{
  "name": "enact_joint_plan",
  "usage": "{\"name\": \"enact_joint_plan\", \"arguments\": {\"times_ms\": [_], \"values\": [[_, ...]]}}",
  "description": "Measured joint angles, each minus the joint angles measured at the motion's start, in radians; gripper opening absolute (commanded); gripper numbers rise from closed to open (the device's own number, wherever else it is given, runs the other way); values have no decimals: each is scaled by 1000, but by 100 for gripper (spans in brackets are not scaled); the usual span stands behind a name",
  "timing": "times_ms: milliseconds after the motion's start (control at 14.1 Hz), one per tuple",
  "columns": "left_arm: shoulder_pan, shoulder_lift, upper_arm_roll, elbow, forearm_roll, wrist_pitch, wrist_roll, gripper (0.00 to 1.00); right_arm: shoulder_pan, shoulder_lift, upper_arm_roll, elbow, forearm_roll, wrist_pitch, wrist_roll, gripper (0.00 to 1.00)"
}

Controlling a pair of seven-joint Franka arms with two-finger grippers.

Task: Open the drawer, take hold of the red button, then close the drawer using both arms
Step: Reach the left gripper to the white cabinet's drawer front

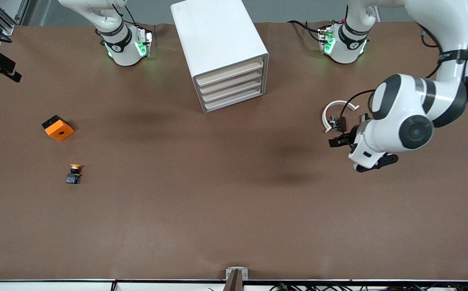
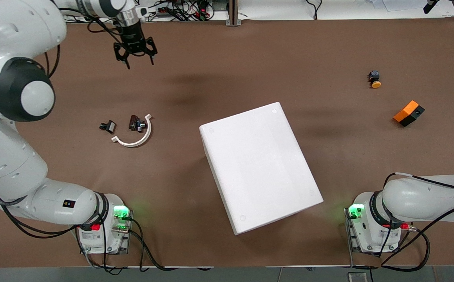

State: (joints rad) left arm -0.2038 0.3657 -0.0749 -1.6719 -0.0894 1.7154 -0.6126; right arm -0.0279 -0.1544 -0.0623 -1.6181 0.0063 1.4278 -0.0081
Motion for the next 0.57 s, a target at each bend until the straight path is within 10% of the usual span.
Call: {"name": "enact_joint_plan", "arguments": {"times_ms": [569], "values": [[-86, 195, -2, 121, -381, -37, -631, 100, 0, 0, 3, 0, 0, 1, 0, 100]]}}
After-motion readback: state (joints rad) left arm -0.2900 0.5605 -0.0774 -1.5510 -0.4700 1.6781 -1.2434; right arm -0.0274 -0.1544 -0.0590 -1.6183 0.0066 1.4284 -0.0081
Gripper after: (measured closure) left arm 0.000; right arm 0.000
